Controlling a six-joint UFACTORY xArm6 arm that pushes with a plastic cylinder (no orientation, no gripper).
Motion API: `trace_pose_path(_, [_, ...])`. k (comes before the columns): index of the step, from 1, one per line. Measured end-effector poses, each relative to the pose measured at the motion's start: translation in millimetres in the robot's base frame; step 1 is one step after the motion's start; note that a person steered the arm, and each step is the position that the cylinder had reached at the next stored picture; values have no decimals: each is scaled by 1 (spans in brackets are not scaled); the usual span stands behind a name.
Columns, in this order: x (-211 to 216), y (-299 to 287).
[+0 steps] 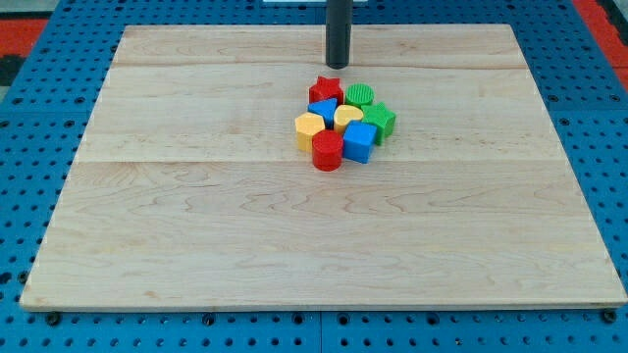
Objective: Separate the green star and the blue cube
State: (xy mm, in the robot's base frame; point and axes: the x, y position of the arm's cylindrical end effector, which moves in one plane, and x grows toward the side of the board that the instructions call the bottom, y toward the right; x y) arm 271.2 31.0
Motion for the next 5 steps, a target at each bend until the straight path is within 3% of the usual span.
trace_pose_path(1, [18,27])
trace_pose_path(2, [72,95])
trace_pose_path(3, [144,96])
trace_pose_path(4, [141,45])
trace_pose_path(5, [119,44])
